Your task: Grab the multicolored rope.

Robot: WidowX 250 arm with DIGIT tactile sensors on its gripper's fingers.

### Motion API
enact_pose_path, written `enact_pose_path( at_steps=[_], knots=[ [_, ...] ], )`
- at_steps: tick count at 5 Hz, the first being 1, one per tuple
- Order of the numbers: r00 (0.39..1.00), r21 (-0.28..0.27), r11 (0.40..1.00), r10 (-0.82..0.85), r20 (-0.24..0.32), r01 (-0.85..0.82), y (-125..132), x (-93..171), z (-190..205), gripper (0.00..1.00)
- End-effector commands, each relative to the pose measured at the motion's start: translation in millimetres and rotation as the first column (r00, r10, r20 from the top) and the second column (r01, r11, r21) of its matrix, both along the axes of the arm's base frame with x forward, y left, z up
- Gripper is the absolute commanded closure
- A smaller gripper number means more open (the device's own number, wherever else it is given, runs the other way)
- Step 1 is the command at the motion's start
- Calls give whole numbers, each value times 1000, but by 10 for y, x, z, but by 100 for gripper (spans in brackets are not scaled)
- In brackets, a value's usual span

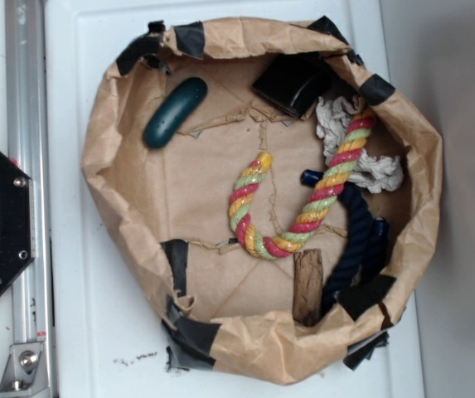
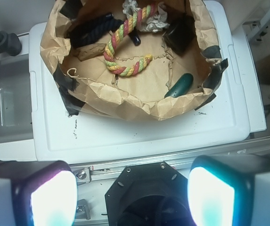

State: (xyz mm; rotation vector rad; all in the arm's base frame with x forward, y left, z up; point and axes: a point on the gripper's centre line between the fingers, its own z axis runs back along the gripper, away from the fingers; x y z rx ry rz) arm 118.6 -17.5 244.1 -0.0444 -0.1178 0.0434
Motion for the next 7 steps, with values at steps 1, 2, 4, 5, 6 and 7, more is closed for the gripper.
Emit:
enact_pose_path(
  at_steps=[1, 2, 4, 5, 6, 7],
  knots=[
    [1000, 0, 1000, 0, 0, 0, 0, 0, 0, 0],
    [985, -112, 980, 168, 34, -164, 55, 501, -307, 0],
    [907, -130, 902, 420, 36, -412, 87, 1344, -901, 0],
    [881, -19, 881, 472, -12, -473, 43, 1663, -1354, 0],
    [886, 55, 887, 461, -47, -458, -45, 1853, -1690, 0],
    [893, 62, 895, 446, -56, -443, -146, 1954, -1824, 0]
  ],
)
